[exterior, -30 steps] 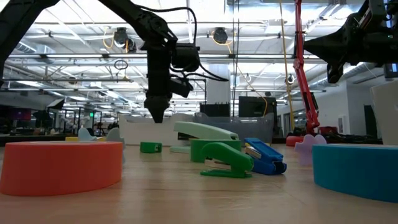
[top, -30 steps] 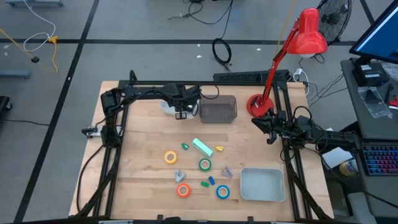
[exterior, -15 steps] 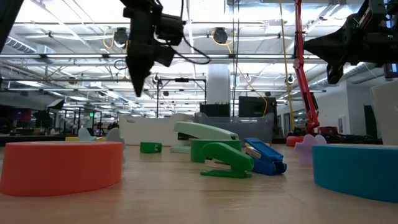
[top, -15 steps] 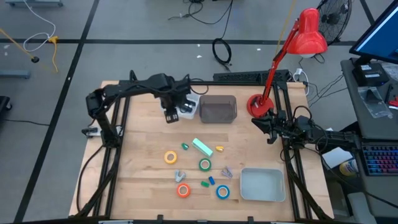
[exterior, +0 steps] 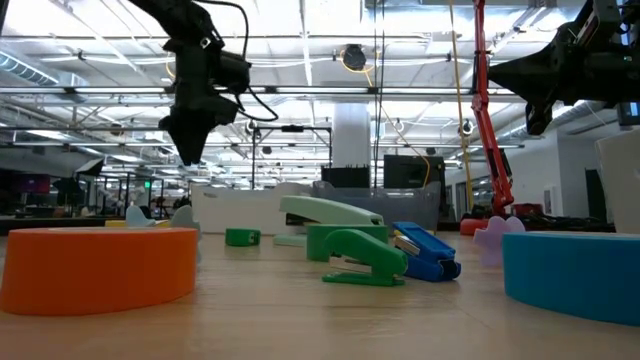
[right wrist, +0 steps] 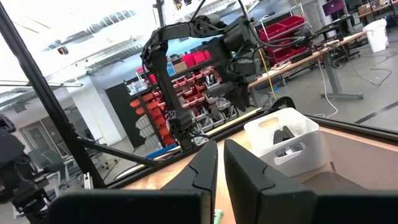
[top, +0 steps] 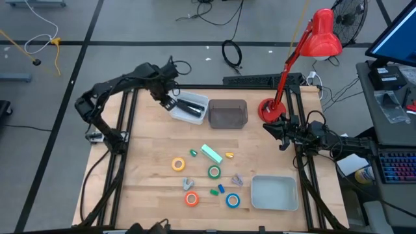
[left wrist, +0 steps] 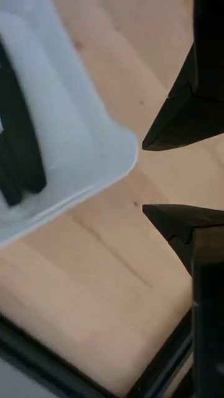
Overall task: Pick and place Stapler, Stapler remover, tape
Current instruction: Adjust the white bin, then put the large light green stapler into the white bin
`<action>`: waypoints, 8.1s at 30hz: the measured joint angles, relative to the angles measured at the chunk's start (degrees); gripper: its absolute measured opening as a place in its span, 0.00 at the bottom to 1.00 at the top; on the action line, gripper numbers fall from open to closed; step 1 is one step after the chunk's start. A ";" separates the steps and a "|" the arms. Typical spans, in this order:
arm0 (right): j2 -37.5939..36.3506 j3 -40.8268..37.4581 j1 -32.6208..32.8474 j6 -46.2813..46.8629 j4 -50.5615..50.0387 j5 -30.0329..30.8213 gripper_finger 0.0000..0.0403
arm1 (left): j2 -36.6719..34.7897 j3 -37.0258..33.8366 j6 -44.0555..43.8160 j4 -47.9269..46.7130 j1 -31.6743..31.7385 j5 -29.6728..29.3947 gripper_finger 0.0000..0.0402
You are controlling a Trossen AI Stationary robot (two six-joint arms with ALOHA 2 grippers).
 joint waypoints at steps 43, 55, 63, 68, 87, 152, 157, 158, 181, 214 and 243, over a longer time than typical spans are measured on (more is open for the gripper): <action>-0.02 0.00 0.00 0.00 0.01 0.01 0.05 | 8.94 0.00 -8.85 8.02 0.80 -2.86 0.01; -0.02 0.01 0.01 0.02 0.03 -0.01 0.05 | 8.92 0.02 -15.48 2.49 -0.19 -3.24 0.01; 0.00 0.01 0.01 0.02 0.02 -0.01 0.05 | 8.92 0.00 -25.57 1.58 -2.55 -3.26 0.01; -0.01 0.00 0.00 0.02 0.03 -0.01 0.05 | 8.92 0.00 -32.68 1.57 -3.67 -3.87 0.01; -0.01 0.01 0.00 0.02 0.03 -0.03 0.05 | 8.92 0.00 -49.01 -0.58 -5.63 -5.81 0.03; -0.02 -0.01 0.00 0.02 0.03 -0.03 0.05 | 2.94 1.69 -51.95 -4.11 -10.89 -5.31 0.56; -0.01 -0.01 0.00 0.01 0.00 -0.03 0.05 | -3.92 2.29 -50.56 1.87 -19.20 -1.49 0.57; 0.00 -0.01 -0.01 0.02 0.00 -0.03 0.05 | -4.62 2.29 -48.86 4.28 -22.04 -1.81 0.57; 0.00 -0.01 0.01 0.00 0.03 -0.03 0.05 | 10.51 2.32 7.12 36.10 -47.11 -4.65 0.57; -0.02 0.00 -0.01 0.00 -0.05 -0.02 0.05 | 28.67 12.66 20.13 32.12 -45.91 2.44 0.57; -0.01 0.00 0.01 0.00 -0.86 -0.01 0.05 | 28.64 42.66 9.55 -4.95 -39.07 -9.85 0.31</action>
